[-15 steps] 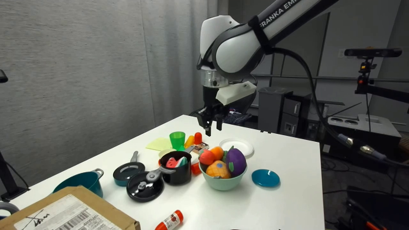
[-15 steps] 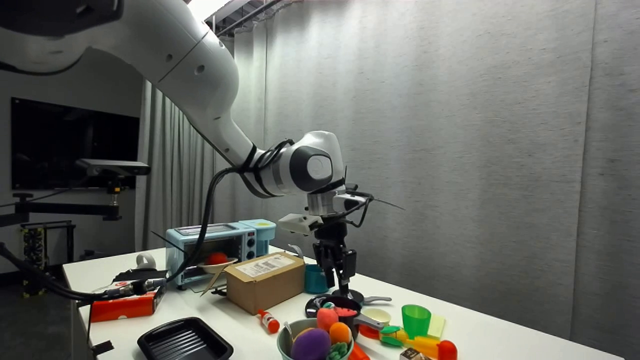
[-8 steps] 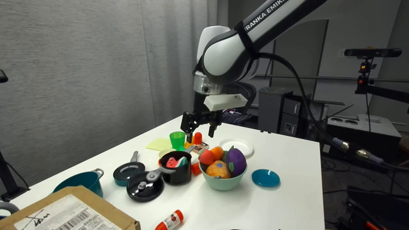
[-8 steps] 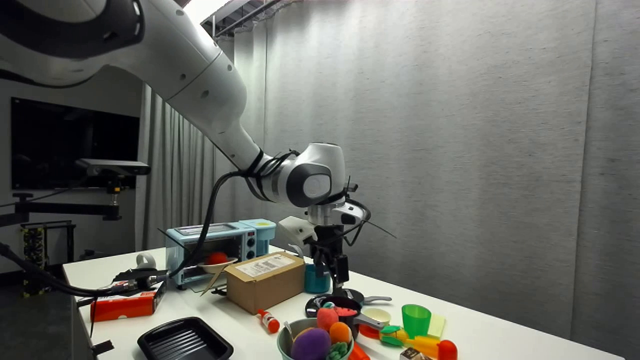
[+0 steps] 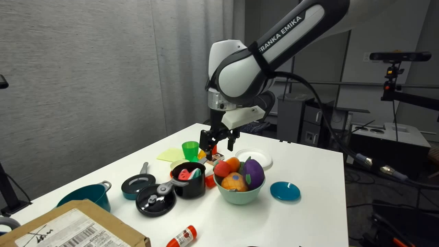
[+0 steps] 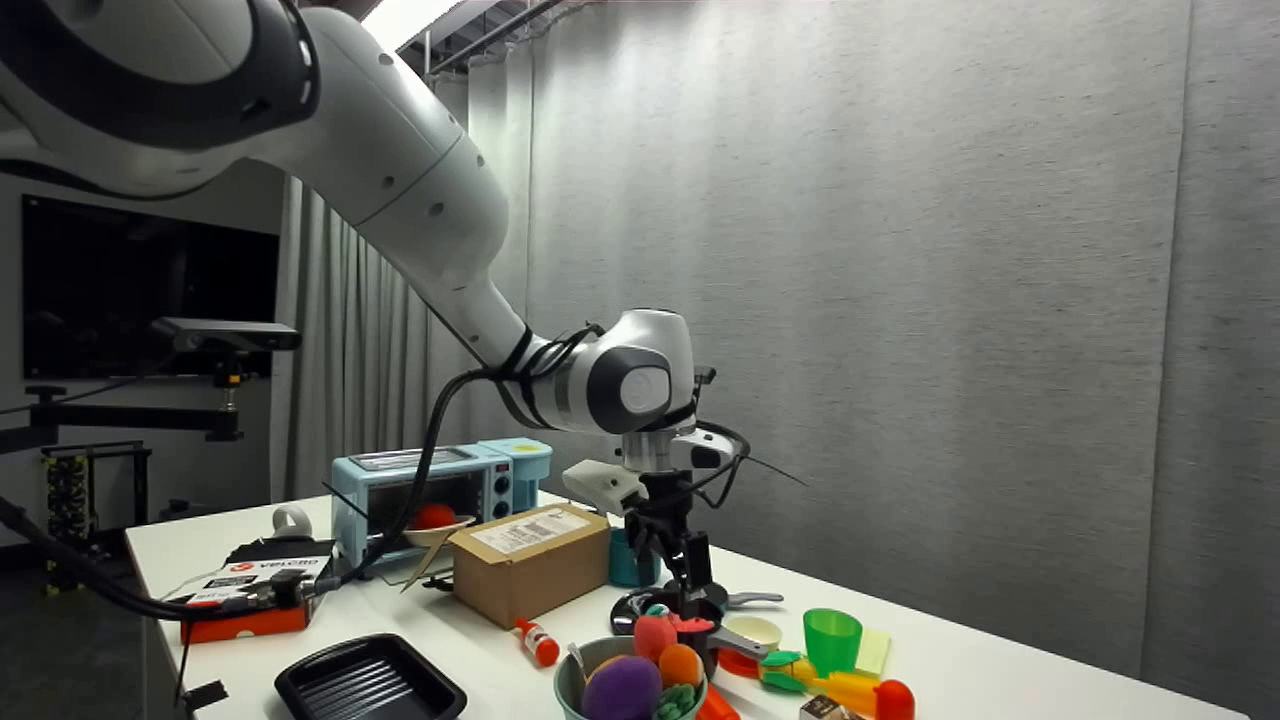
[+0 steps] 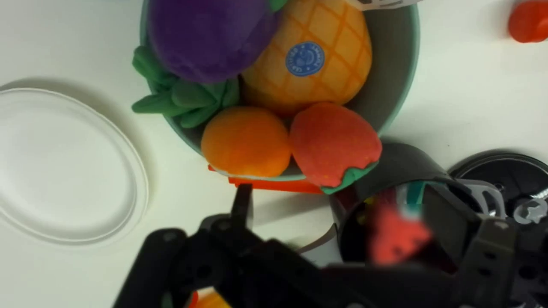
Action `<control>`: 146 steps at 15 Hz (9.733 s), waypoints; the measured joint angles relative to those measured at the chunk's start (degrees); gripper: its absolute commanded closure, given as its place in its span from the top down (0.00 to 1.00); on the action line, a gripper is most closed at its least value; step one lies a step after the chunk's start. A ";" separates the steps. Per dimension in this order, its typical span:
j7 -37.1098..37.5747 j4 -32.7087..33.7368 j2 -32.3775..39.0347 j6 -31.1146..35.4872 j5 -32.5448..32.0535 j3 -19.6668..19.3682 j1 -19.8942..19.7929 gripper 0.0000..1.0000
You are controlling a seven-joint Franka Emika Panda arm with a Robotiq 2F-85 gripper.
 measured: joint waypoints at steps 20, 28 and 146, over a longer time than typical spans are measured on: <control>-5.06 19.54 13.18 -14.78 -3.30 1.83 2.92 1.00; -11.15 15.12 8.24 -12.76 -9.79 -1.82 1.48 1.00; -28.39 -7.03 -5.20 -20.61 -4.82 0.51 -4.28 1.00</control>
